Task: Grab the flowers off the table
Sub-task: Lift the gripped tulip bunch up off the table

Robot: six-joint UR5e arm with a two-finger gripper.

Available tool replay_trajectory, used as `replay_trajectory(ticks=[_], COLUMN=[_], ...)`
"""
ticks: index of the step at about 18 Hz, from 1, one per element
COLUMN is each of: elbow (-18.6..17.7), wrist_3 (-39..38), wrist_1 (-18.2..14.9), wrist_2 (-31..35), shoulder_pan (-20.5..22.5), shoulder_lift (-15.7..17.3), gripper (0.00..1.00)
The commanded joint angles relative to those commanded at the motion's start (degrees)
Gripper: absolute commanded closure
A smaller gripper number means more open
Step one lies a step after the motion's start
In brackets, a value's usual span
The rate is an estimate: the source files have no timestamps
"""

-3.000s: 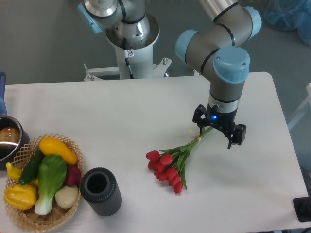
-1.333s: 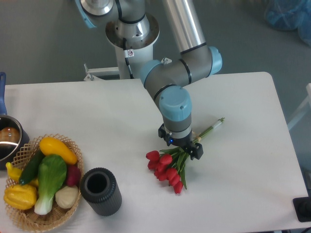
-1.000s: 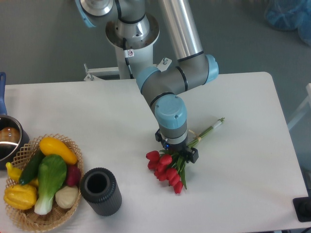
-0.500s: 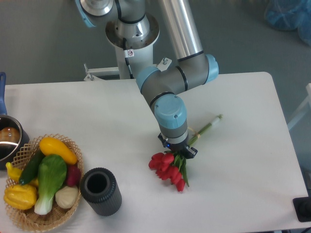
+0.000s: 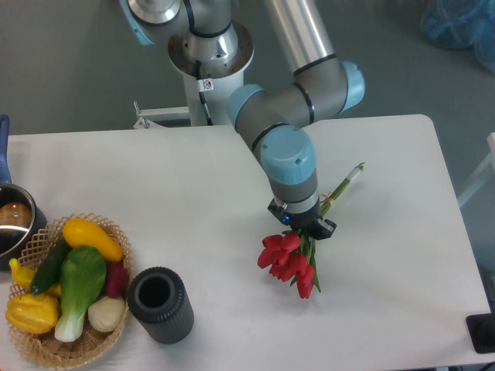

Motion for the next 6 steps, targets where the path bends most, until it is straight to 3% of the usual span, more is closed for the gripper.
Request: replay_trajectory(ticks=[3, 6], elbow=[2.38, 3.79], wrist_3=[2.89, 3.16], wrist_1=[-2.47, -2.82], wrist_2=[-1.15, -2.73], shoulder_pan=[0.97, 1.94], shoulder_lift=[0.17, 1.40], gripper=[1.00, 1.00])
